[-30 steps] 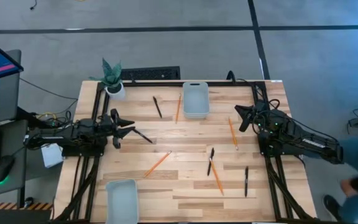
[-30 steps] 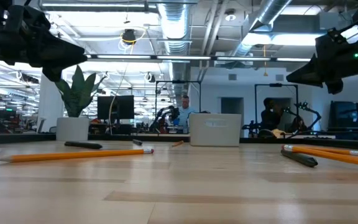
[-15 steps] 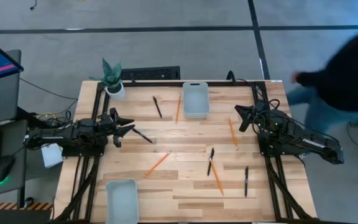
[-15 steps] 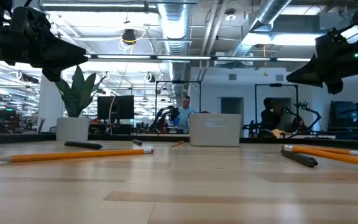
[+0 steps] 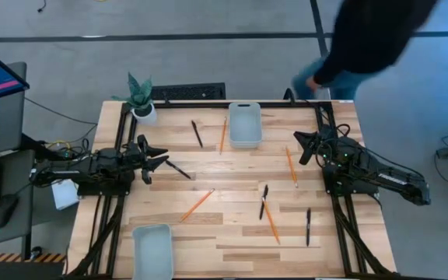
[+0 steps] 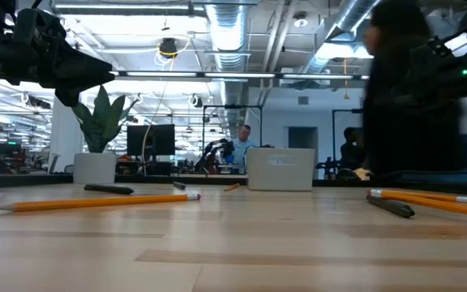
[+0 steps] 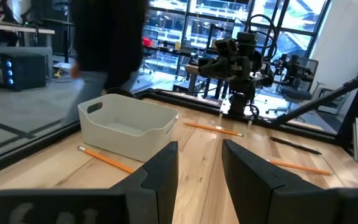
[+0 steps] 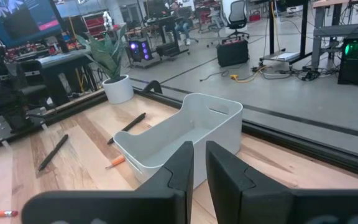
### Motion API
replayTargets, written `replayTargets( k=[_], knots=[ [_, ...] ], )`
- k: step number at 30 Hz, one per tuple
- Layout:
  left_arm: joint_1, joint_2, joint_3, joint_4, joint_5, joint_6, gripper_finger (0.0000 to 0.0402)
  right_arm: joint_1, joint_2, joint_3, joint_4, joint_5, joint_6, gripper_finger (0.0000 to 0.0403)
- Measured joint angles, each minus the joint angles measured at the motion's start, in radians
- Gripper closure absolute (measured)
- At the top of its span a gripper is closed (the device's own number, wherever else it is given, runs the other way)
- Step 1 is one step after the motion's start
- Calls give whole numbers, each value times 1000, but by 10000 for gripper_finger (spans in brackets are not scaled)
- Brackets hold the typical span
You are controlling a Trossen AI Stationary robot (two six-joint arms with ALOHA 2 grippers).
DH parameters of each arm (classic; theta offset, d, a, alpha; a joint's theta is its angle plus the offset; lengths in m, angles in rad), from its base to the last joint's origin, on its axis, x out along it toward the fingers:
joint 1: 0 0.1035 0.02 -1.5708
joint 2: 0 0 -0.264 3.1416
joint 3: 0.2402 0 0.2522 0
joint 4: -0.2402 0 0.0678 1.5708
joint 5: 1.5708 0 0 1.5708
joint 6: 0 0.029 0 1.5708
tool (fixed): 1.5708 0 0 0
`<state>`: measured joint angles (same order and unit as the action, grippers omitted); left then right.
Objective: Sort pens & pencils
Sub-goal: Move the bottom gray bin to the top left of the table
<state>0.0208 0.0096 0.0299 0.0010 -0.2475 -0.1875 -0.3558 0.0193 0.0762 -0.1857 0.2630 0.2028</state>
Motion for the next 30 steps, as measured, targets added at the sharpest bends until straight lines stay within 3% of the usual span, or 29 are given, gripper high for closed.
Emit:
replayTargets(
  k=[13, 30],
  knots=[
    [0, 0, 0, 0, 0, 0, 287, -8, 0, 4, 1, 1, 33, 338],
    [0, 0, 0, 0, 0, 0, 287, 35, 0, 180, -77, -3, -18, 338]
  ],
)
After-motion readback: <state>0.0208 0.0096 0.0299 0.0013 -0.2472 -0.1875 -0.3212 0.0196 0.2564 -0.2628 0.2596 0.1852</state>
